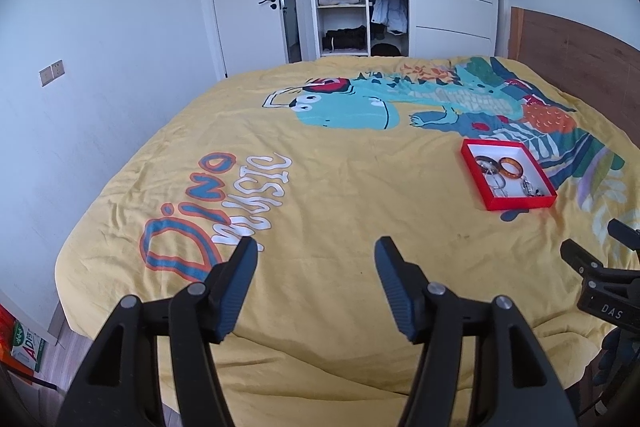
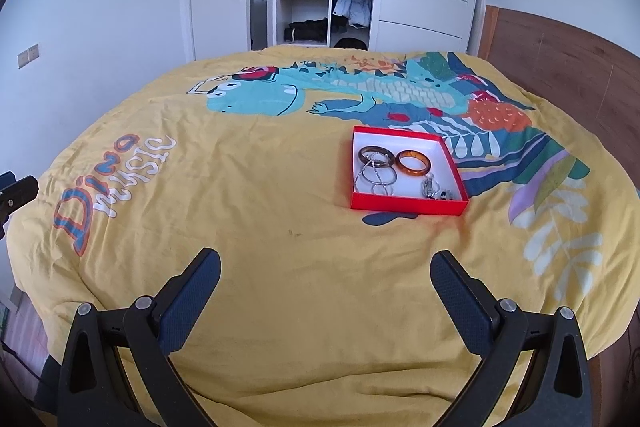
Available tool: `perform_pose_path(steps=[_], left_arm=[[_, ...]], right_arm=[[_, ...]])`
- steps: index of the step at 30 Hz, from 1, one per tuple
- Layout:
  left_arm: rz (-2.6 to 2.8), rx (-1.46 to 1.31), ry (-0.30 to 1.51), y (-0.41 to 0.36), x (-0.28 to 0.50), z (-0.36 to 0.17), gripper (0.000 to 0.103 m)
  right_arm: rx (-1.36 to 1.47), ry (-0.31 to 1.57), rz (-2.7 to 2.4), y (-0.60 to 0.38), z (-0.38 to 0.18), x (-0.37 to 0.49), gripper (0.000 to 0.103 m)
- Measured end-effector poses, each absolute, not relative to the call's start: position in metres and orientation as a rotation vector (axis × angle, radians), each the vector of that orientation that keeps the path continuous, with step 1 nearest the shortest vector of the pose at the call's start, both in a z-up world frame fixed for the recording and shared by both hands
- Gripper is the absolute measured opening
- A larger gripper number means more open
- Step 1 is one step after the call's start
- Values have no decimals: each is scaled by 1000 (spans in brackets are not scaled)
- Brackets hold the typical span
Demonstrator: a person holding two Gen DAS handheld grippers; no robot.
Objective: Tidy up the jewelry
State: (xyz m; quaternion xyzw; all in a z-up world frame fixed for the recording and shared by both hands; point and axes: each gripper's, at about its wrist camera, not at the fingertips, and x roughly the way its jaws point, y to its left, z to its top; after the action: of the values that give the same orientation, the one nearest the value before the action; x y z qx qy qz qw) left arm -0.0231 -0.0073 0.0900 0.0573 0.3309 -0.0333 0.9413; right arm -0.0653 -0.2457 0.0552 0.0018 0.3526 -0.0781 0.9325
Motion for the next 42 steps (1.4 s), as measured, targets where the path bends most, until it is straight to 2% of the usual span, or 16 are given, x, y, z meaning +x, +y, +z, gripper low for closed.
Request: perform_pose_path(steps=[42], left_arm=[[-82, 120, 711, -14, -24, 72, 59]], right_arm=[[3, 751, -155, -250, 42, -64, 103]])
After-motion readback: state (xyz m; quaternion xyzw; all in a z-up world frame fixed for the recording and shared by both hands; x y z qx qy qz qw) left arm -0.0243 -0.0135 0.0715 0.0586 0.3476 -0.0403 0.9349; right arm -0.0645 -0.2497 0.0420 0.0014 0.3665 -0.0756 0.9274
